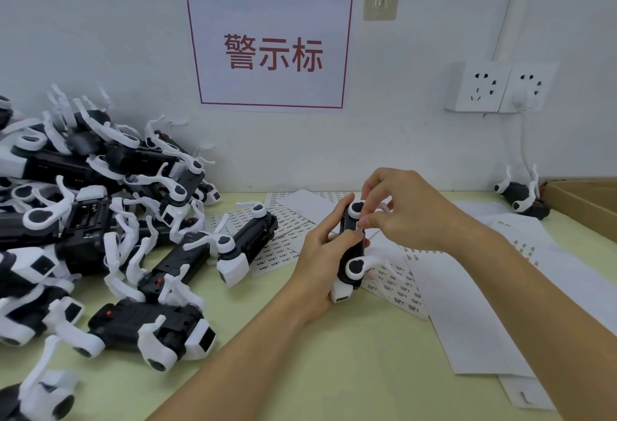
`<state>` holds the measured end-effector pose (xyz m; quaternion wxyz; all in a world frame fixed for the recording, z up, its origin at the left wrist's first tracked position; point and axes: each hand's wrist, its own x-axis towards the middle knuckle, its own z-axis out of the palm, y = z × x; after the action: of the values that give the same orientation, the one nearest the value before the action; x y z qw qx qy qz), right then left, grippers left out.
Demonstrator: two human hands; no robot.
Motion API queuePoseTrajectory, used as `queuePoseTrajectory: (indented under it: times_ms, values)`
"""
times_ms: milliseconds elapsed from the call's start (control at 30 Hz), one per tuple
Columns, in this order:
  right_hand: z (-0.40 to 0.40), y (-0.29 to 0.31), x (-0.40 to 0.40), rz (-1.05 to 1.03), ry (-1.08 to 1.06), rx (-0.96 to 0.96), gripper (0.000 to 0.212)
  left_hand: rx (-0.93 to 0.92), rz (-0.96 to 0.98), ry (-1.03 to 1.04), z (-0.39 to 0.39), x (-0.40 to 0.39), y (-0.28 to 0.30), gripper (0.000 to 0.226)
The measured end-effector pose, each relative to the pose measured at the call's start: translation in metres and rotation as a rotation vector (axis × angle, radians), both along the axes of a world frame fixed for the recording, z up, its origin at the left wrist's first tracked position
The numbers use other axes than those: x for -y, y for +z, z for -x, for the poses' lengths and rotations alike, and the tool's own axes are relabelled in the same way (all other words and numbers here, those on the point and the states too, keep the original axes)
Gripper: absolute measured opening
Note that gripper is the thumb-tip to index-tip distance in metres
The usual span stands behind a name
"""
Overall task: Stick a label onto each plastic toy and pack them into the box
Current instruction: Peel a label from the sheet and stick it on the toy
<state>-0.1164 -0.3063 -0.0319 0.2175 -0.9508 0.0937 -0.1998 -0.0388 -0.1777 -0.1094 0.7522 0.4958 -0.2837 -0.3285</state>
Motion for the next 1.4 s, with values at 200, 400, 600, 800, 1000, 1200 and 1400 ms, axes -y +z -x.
queuePoseTrajectory:
  times_ms: [200, 400, 600, 800, 1000, 1200, 1400]
  values:
    - [-0.001, 0.0, 0.0, 0.002, 0.003, -0.001, 0.013, -0.008, 0.004, 0.006, 0.001, 0.0, 0.001, 0.054]
    - [-0.001, 0.0, -0.001, -0.002, 0.0, -0.003, 0.015, 0.007, 0.001, 0.009, 0.001, 0.0, 0.0, 0.054]
    - [-0.001, 0.0, -0.001, 0.008, -0.004, -0.008, 0.012, 0.013, -0.003, 0.017, 0.001, 0.001, 0.0, 0.05]
    - [-0.002, -0.002, -0.001, 0.01, -0.015, 0.007, 0.015, 0.028, -0.015, 0.039, 0.001, 0.001, 0.0, 0.049]
    - [-0.003, -0.004, -0.003, 0.047, -0.02, 0.039, 0.026, 0.064, -0.029, 0.062, 0.002, 0.001, -0.001, 0.049]
    - [-0.002, -0.003, -0.006, 0.067, -0.047, 0.026, 0.021, 0.074, -0.025, 0.069, 0.002, 0.001, 0.0, 0.048]
    - [-0.001, 0.0, -0.012, 0.105, -0.07, 0.016, 0.016, 0.068, -0.028, 0.076, 0.001, 0.002, -0.002, 0.047]
